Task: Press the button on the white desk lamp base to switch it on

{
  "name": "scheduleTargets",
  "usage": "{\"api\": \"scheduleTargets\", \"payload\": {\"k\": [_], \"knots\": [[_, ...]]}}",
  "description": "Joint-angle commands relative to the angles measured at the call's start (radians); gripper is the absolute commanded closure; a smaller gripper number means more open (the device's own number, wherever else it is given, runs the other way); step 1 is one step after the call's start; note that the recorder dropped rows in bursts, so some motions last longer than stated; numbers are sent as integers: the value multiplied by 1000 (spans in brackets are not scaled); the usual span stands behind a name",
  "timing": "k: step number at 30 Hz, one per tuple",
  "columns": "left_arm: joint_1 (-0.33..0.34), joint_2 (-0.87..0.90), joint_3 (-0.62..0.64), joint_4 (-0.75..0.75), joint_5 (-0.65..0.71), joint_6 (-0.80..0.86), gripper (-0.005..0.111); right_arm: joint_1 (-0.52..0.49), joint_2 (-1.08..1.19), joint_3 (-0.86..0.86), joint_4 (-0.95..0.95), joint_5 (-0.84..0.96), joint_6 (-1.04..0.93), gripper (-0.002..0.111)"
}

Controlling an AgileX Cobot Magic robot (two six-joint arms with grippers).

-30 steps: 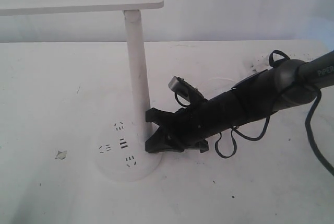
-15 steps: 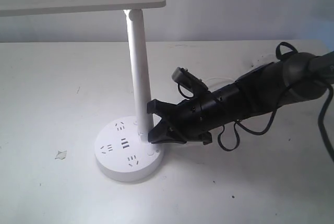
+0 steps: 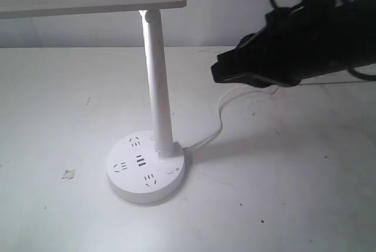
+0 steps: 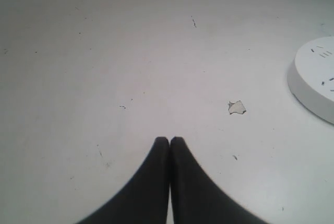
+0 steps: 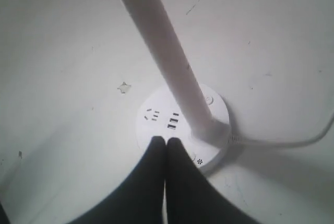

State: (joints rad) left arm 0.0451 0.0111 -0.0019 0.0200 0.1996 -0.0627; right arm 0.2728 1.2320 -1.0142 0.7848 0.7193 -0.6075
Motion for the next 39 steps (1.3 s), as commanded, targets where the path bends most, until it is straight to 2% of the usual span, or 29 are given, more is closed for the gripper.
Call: {"api": "scheduleTargets", "payload": {"k": [1, 3, 5, 9, 11, 16, 20, 27, 32, 39], "knots": [[2, 1, 2, -4, 2, 0, 107, -6, -172, 10, -42, 19, 68, 108], [2, 1, 2, -4, 2, 0, 107, -6, -264, 5, -116, -1, 77, 108], [2, 1, 2, -4, 2, 0, 107, -6, -346, 5, -232, 3, 201, 108], [2, 1, 2, -4, 2, 0, 107, -6, -511, 10, -494, 110, 684, 108], [2, 1, 2, -4, 2, 0, 107, -6, -587, 24, -532, 125, 776, 108], [2, 1, 2, -4, 2, 0, 107, -6, -744, 102, -539, 94, 736, 108], [2, 1, 2, -4, 2, 0, 107, -6, -809, 207, -587, -19, 696, 108], [2, 1, 2, -4, 2, 0, 107, -6, -897, 542, -810, -224, 653, 108], [2, 1, 2, -4, 2, 0, 107, -6, -933, 751, -827, -258, 658, 108], [2, 1, 2, -4, 2, 0, 107, -19, -981, 834, -837, -316, 656, 108]]}}
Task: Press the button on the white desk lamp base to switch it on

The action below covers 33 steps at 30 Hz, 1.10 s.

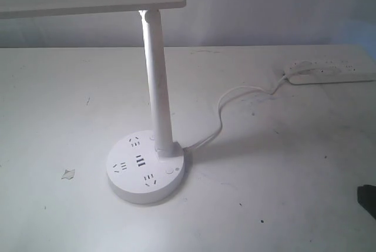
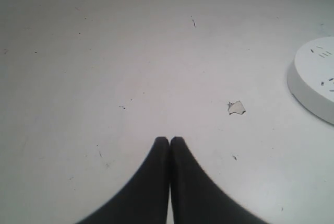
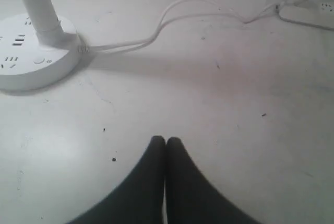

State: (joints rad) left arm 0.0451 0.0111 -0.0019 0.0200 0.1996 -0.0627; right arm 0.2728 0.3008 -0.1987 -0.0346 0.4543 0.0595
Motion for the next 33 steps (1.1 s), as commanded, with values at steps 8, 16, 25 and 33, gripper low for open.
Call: {"api": "scheduleTargets", "payload": {"k": [8, 16, 25, 33], "knots": [[2, 1, 2, -4, 2, 0, 107, -255, -192, 134, -14, -102, -11, 108], [2, 1, 2, -4, 2, 0, 107, -452, -286, 199, -19, -141, -11, 108], [2, 1, 2, -4, 2, 0, 107, -505, -301, 199, -15, -122, -11, 108], [2, 1, 2, -4, 2, 0, 107, -426, -301, 199, -15, -122, -11, 108]]}}
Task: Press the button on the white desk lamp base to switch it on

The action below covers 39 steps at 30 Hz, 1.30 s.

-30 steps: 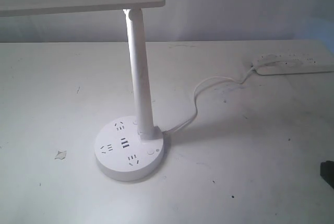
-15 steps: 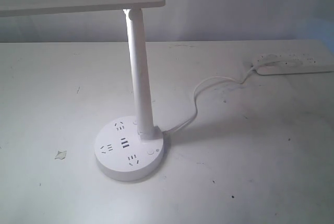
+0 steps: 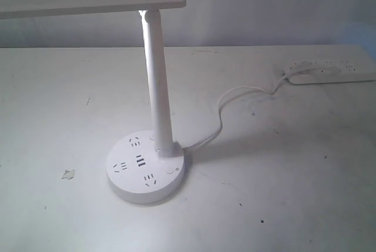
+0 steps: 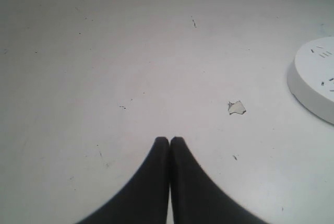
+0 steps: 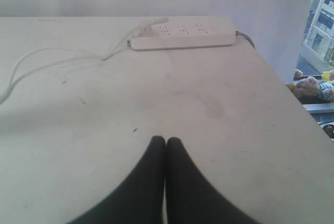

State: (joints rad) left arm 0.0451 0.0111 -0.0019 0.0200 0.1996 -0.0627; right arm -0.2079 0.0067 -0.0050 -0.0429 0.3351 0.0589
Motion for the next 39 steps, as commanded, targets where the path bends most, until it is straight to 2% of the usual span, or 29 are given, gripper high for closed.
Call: {"api": "scheduleTargets", "payload": {"k": [1, 9, 13, 39], "knots": [[2, 1, 2, -4, 2, 0, 107, 71, -7, 5, -1, -1, -10, 108], [2, 1, 2, -4, 2, 0, 107, 99, -7, 5, 100, 0, -2, 108], [2, 1, 2, -4, 2, 0, 107, 119, -7, 5, 147, 2, -70, 108], [2, 1, 2, -4, 2, 0, 107, 119, -7, 5, 150, 4, -105, 108]]}}
